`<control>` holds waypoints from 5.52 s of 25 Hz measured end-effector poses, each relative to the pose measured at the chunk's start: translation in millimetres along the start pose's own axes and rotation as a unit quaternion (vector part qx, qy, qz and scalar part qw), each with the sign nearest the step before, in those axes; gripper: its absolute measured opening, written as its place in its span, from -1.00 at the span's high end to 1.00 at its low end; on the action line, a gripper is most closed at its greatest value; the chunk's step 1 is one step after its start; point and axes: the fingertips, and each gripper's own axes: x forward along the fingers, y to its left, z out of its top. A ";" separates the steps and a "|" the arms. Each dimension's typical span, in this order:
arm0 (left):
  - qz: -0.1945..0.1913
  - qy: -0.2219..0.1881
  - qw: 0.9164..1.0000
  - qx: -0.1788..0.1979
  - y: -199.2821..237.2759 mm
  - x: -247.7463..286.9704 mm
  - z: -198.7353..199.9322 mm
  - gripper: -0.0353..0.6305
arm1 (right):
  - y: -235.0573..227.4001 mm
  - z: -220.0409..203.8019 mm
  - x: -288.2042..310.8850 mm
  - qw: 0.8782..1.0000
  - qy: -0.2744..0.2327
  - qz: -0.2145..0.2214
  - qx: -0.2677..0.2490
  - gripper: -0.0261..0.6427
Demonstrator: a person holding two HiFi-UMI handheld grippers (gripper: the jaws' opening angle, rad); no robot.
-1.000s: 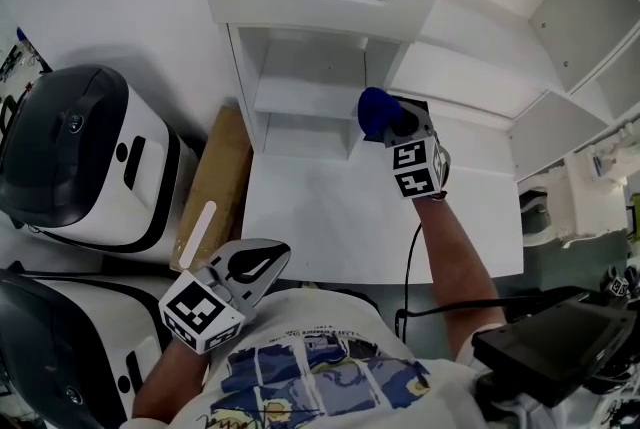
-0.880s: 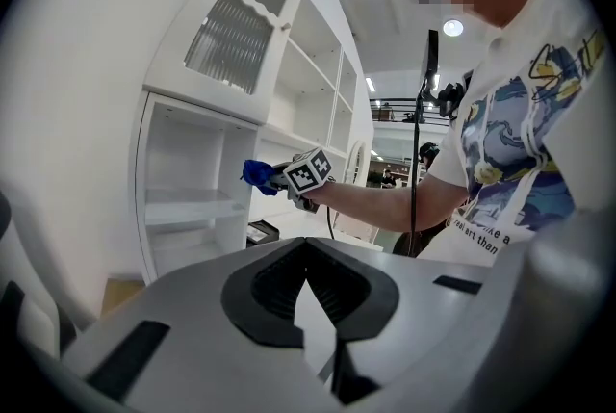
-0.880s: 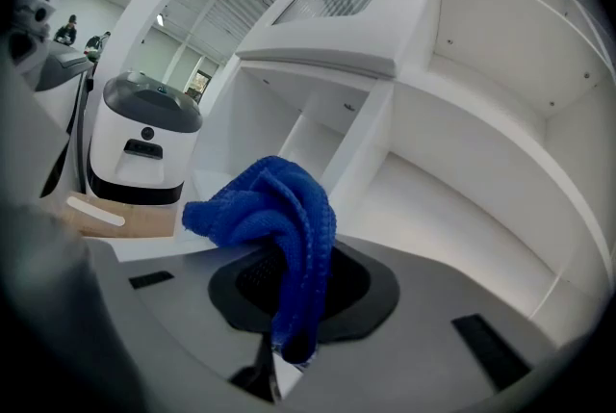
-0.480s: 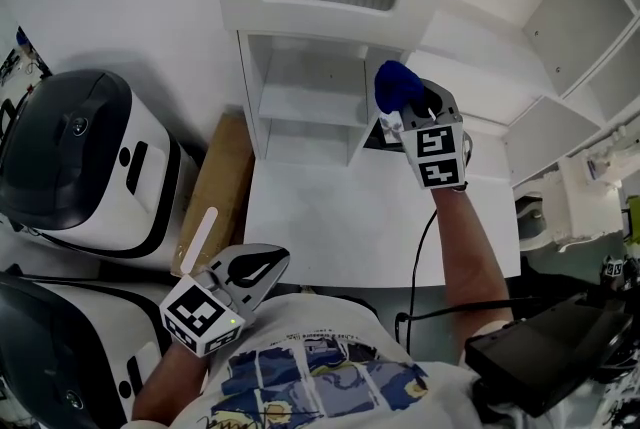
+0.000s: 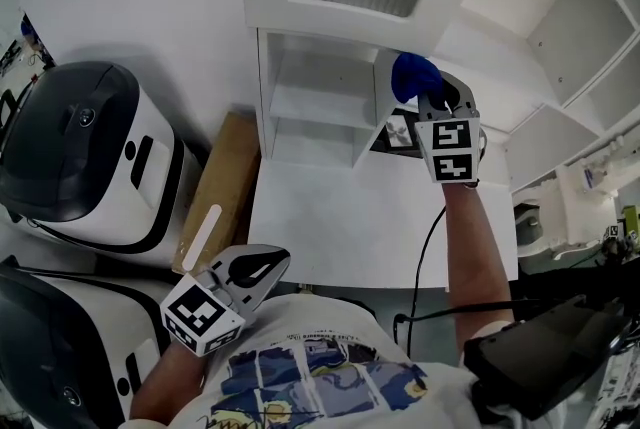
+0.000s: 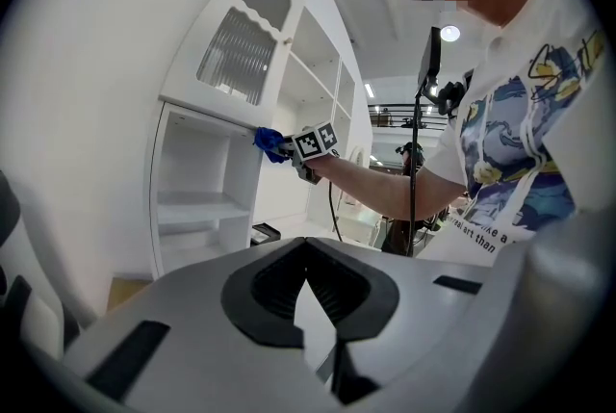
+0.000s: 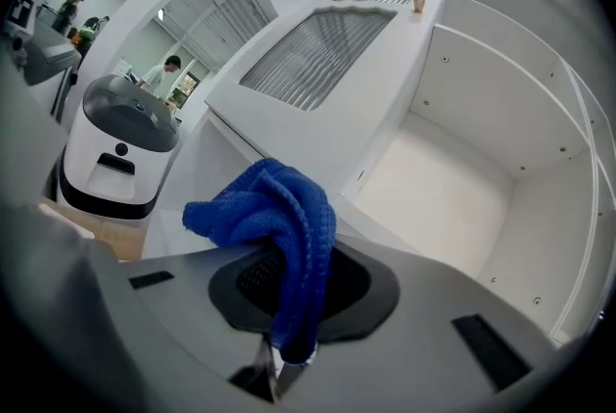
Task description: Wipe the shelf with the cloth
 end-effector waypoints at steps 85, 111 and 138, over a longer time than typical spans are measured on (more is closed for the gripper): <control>0.171 -0.018 0.983 -0.071 92.0 -144.5 -27.1 0.86 | 215.4 -51.2 254.6 0.966 0.205 0.154 -0.021 0.73; 0.187 -0.010 0.980 -0.069 73.7 -152.4 -31.5 0.86 | 136.3 -104.3 233.6 0.957 0.283 0.059 0.029 0.72; 0.169 -0.012 0.984 -0.060 57.9 -147.5 -33.4 0.86 | 188.4 -84.2 205.0 0.958 0.255 0.124 -0.034 0.72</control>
